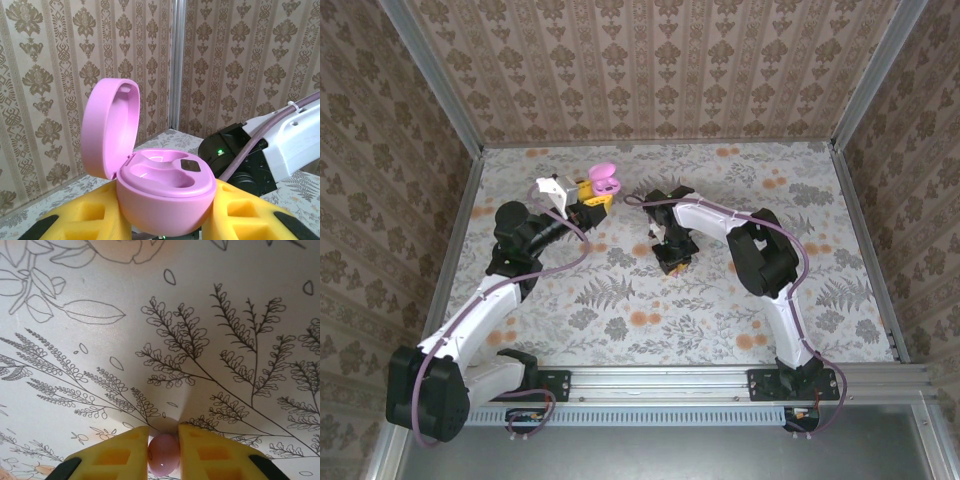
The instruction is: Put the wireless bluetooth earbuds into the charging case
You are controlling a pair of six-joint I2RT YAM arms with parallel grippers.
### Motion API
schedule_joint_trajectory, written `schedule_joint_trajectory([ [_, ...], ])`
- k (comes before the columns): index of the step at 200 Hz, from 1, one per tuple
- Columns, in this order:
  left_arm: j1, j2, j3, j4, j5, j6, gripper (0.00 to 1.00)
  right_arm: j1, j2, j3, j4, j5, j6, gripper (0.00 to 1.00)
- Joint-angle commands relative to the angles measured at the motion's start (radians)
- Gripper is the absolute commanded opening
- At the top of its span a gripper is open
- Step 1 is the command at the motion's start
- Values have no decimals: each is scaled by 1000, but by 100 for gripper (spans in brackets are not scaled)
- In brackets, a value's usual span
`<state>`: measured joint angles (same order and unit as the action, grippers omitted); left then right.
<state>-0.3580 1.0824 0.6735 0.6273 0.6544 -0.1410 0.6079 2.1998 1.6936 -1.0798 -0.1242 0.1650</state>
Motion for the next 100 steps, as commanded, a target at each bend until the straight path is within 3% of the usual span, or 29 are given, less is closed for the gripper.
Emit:
schedule_joint_trajectory([
  [1, 7, -4, 6, 10, 11, 8, 29, 1, -54, -26, -20, -33, 27, 21],
  [15, 8, -3, 8, 10, 9, 9, 29, -24, -102, -36, 15, -143, 40, 21],
  [62, 21, 8, 16, -2, 25, 1, 29, -136, -272, -146, 286, -777, 165, 21],
  [100, 52, -3, 9, 16, 37, -10, 29, -198, -319, -248, 585, -1084, 386, 21],
])
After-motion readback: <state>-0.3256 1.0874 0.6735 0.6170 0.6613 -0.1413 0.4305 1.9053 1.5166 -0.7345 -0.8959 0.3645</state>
